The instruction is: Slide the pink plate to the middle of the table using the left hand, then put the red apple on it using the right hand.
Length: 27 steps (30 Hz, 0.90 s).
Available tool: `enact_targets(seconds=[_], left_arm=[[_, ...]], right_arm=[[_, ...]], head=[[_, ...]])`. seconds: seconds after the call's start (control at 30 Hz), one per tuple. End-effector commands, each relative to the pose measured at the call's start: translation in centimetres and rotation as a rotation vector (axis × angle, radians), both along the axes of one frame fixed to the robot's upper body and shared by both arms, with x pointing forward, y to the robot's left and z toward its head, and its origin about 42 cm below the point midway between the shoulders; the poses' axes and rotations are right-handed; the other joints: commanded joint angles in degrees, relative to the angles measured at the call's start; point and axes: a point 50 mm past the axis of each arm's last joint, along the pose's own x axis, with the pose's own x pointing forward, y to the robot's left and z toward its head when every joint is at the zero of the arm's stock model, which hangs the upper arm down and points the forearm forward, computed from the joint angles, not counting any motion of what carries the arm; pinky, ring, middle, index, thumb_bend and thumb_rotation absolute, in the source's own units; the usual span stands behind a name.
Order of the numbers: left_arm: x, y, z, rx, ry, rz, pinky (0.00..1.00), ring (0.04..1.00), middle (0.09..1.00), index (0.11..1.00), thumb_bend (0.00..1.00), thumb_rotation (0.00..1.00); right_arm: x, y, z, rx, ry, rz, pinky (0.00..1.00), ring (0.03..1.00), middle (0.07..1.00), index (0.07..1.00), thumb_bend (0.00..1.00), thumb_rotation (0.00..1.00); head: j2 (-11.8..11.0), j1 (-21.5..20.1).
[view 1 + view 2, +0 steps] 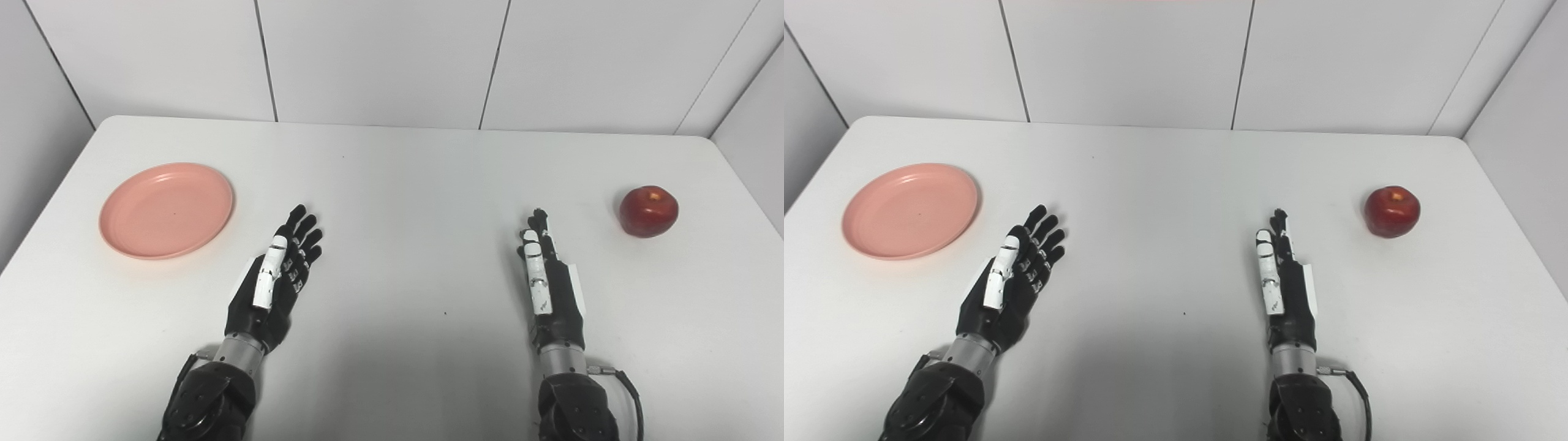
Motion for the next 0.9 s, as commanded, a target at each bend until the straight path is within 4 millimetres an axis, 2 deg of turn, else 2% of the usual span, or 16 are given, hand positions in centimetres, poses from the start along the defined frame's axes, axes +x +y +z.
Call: enact_targets(seconds=[0.0, 0.87], left_arm=[[-0.15, 0.22, 0.72, 0.008, -0.040, 0.002, 1.00, 0.986, 0.993, 0.981, 0.42, 1.00], [-0.19, 0.10, 0.70, 0.005, -0.035, -0.002, 1.00, 0.984, 0.990, 0.974, 0.43, 1.00]], right_arm=[[0.22, 0.49, 0.79, 0.017, -0.061, 0.013, 0.95, 0.962, 0.987, 0.993, 0.24, 1.00], [0.19, 0.51, 0.86, 0.024, -0.050, 0.009, 0.95, 0.963, 0.986, 0.996, 0.23, 1.00]], head=[[0.08, 0.08], [-0.04, 0.66]])
